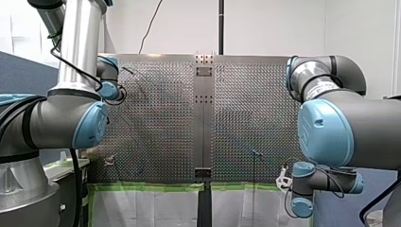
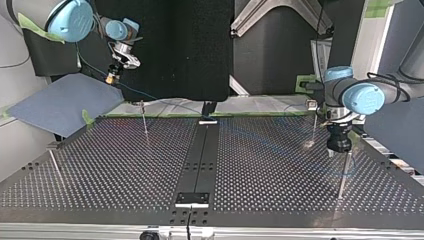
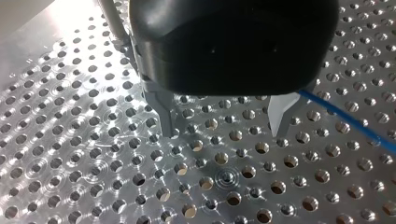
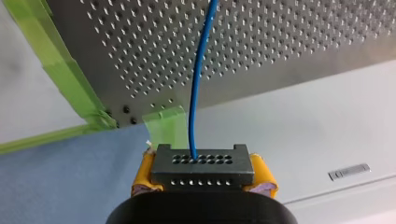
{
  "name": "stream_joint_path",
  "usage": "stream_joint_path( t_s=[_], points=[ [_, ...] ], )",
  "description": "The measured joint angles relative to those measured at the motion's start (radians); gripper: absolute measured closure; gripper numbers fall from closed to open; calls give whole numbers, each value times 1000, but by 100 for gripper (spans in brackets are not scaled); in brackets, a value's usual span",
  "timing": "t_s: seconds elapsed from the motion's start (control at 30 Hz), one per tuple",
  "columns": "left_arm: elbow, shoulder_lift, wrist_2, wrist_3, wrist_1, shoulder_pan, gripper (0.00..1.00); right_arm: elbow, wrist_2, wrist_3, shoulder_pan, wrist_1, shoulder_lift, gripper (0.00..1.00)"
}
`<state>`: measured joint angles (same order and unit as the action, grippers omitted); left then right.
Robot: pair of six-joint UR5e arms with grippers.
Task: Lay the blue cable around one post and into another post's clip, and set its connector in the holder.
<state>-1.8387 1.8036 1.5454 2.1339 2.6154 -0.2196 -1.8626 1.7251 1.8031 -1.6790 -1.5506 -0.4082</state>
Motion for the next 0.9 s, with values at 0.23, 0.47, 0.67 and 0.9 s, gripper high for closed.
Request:
stream_joint_path(
  t_s=[0.23,0.47,0.67,0.9],
  points=[
    [0,0,0,1,-1,0,0,24,-24,-26,59,-59,59,100],
    [0,0,1,1,-1,0,0,7,-78,-81,117,-117,117,97],
    [0,0,2,1,-1,0,0,-11,-127,-126,166,-165,166,97],
    [0,1,2,1,-1,0,0,-54,-184,-163,178,-205,209,97]
  ],
)
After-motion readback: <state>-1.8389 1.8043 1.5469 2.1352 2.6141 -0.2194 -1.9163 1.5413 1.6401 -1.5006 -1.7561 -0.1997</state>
